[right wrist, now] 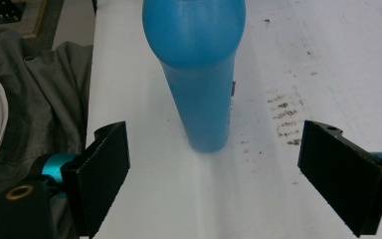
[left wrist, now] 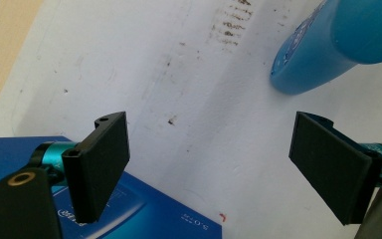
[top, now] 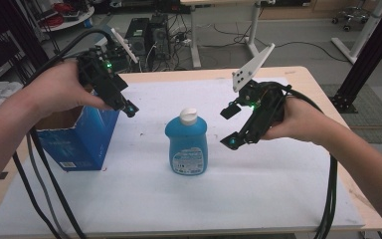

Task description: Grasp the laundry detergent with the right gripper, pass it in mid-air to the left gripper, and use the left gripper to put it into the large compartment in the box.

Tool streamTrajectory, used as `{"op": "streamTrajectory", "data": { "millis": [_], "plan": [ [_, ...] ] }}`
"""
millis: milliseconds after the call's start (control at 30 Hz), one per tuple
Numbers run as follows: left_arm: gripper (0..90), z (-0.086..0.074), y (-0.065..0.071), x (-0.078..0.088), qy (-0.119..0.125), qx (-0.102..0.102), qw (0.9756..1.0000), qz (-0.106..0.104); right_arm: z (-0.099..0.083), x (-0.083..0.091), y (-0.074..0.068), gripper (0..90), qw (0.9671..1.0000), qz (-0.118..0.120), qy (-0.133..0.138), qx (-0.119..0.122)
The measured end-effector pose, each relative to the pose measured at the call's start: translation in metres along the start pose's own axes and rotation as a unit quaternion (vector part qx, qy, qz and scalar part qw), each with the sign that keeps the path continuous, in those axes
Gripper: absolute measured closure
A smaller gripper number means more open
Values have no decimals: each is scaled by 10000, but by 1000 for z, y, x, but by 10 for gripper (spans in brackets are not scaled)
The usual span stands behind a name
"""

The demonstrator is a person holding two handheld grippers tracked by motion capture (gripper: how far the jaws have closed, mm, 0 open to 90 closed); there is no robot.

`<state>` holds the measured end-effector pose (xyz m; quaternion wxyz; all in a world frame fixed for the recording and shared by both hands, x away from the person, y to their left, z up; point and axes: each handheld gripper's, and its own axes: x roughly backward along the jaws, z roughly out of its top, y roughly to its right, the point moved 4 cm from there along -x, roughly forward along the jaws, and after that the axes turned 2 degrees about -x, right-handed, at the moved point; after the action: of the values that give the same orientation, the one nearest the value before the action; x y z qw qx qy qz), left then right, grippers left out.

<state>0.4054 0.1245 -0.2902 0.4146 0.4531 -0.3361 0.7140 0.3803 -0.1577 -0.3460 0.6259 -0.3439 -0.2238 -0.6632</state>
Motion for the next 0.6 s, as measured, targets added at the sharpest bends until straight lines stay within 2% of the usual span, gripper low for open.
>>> {"op": "streamTrajectory", "data": {
  "millis": [367,600],
  "plan": [
    [162,1,2,1,7,-15,10000,5,1,-20,2,124,10000,17,68,-9],
    [162,2,3,0,14,-15,10000,-3,4,-40,-3,125,9998,174,19,59]
  ]
}}
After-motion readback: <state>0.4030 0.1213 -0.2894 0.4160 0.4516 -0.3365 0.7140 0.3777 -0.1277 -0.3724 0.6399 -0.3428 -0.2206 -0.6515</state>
